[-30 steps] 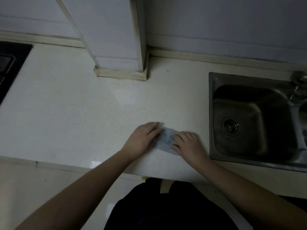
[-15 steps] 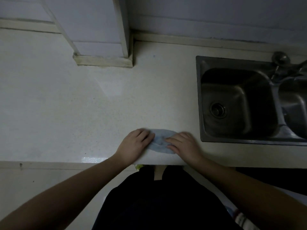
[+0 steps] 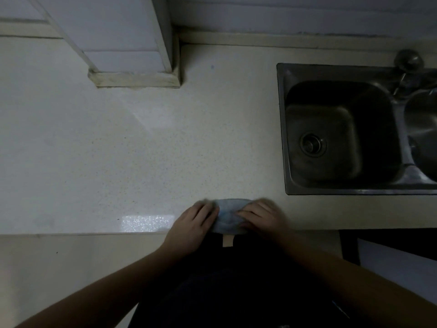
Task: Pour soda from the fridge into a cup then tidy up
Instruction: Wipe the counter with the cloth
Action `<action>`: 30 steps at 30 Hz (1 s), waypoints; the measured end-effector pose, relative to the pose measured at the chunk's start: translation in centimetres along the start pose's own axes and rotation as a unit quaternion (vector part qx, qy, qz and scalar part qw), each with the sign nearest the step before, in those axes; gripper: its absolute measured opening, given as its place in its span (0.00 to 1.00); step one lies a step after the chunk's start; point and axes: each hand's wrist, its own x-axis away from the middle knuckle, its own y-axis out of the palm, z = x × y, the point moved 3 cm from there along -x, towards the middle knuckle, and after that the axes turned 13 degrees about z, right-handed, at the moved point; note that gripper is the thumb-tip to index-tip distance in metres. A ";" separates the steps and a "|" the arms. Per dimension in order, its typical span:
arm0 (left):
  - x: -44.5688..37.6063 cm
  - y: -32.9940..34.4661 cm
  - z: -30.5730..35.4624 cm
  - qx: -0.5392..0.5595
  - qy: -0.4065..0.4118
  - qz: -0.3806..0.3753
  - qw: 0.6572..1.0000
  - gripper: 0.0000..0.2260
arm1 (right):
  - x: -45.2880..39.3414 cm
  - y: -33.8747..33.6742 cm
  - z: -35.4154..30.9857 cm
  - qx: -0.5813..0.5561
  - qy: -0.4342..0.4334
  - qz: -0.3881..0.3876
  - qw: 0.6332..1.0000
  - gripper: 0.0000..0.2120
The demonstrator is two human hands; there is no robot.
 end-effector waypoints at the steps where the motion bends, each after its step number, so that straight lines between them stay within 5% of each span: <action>1: -0.1 0.0 -0.1 0.002 0.001 0.002 1.000 0.30 | -0.1 0.1 0.1 0.005 0.001 -0.002 1.000 0.09; 12: -10.8 -1.3 -6.3 -0.062 -0.053 0.055 0.995 0.20 | -10.7 2.4 5.4 0.071 0.118 -0.065 0.988 0.16; 21: -23.5 -2.0 -14.2 -0.095 -0.110 0.025 0.989 0.21 | -23.7 5.0 9.3 0.236 0.135 -0.131 0.953 0.22; 26: -28.0 -2.8 -16.6 -0.177 -0.057 0.031 0.982 0.19 | -28.9 5.4 12.9 0.258 0.158 -0.124 0.945 0.25; 30: -31.7 -2.5 -19.2 -0.198 -0.124 0.000 0.972 0.13 | -32.7 6.0 15.1 0.240 0.159 -0.153 0.945 0.23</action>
